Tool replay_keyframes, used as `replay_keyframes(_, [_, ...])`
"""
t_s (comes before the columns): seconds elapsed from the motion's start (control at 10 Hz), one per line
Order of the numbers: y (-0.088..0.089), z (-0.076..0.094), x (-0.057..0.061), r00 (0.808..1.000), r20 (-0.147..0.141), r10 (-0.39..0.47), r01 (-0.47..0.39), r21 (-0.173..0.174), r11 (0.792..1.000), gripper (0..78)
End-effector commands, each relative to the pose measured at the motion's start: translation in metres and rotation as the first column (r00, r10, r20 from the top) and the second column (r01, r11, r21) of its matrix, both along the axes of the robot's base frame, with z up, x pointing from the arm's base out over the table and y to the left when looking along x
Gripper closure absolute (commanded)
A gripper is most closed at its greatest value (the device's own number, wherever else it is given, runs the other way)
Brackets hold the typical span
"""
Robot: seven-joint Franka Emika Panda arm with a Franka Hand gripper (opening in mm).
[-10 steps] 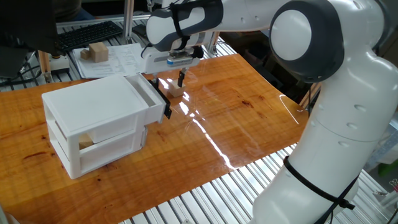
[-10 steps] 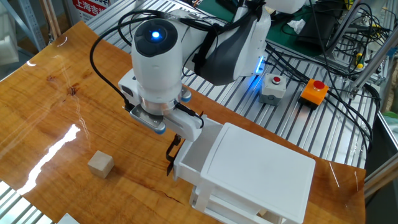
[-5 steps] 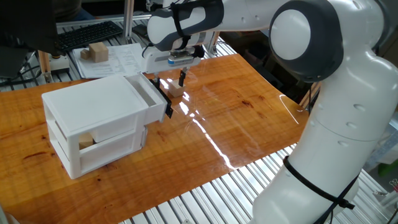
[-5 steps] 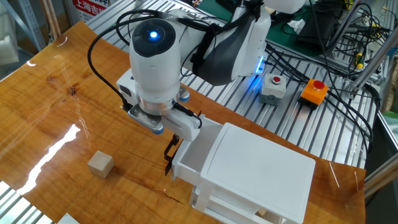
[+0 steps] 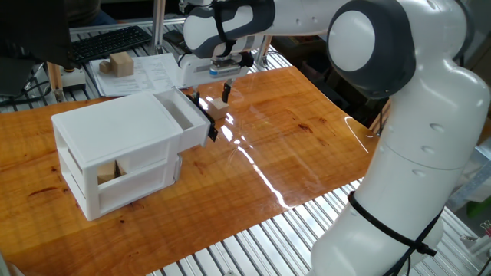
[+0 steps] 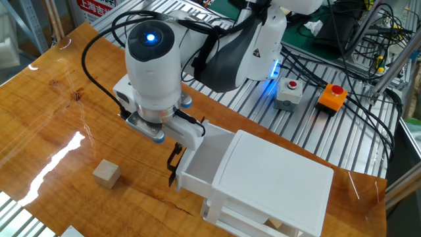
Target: Put things in the drawer
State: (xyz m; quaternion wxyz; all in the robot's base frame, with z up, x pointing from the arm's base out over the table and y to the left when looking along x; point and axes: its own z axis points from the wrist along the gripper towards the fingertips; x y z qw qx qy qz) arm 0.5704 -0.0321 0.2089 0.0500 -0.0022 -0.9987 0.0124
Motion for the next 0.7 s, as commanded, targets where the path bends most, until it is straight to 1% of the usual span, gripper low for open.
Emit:
replay_keyframes(0.1, [-0.006,0.004,0.007,1.0,0.002,0.012,-0.012,-0.014,1.0,0.1])
replay_keyframes(0.3, [-0.007,0.005,0.008,1.0,-0.006,0.01,-0.01,-0.005,1.0,0.1])
replay_keyframes(0.5, [-0.005,0.007,0.008,1.0,-0.007,0.004,-0.004,0.002,1.0,0.1])
replay_keyframes(0.7, [0.003,0.014,0.006,1.0,-0.004,-0.002,0.003,0.005,1.0,0.1])
